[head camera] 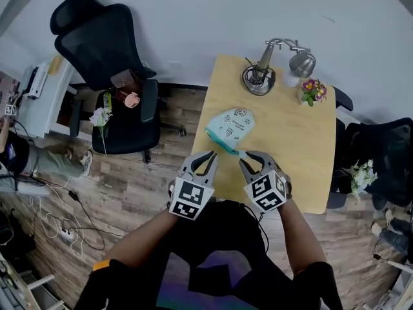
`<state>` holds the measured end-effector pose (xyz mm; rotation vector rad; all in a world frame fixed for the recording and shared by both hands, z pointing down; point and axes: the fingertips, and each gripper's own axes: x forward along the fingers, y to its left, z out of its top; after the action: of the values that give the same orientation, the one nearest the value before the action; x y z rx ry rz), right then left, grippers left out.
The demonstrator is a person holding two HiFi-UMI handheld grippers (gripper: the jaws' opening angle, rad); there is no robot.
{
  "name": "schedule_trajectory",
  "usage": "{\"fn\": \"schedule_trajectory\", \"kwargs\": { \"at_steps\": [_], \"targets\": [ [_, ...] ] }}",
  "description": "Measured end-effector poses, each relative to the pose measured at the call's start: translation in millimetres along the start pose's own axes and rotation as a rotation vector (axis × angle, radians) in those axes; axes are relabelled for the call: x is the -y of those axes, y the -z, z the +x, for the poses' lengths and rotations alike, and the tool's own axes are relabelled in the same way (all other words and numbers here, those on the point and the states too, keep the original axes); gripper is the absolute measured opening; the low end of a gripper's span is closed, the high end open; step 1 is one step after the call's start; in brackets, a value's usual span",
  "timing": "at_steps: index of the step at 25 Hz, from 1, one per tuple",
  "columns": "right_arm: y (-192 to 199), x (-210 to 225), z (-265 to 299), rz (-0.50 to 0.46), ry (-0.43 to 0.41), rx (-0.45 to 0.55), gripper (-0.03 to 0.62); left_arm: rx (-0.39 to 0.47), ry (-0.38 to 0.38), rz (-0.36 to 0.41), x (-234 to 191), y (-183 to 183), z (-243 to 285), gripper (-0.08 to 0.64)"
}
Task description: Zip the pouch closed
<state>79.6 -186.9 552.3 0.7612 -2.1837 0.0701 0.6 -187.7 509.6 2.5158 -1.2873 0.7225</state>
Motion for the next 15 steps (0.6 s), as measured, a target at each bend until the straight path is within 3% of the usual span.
{"fn": "schedule_trajectory", "kwargs": {
  "at_steps": [8, 15],
  "targets": [
    [17.2, 2.4, 25.8, -0.061, -0.079, -0.044, 0.129, -0.096, -0.012, -0.005, -1.3, 25.0, 22.0, 0.054],
    [29.9, -9.6, 47.2, -0.097, -0.159, -0.120, 0.144, -0.156, 0.053, -0.006, -7.1, 43.6, 36.2, 0.058]
  ]
}}
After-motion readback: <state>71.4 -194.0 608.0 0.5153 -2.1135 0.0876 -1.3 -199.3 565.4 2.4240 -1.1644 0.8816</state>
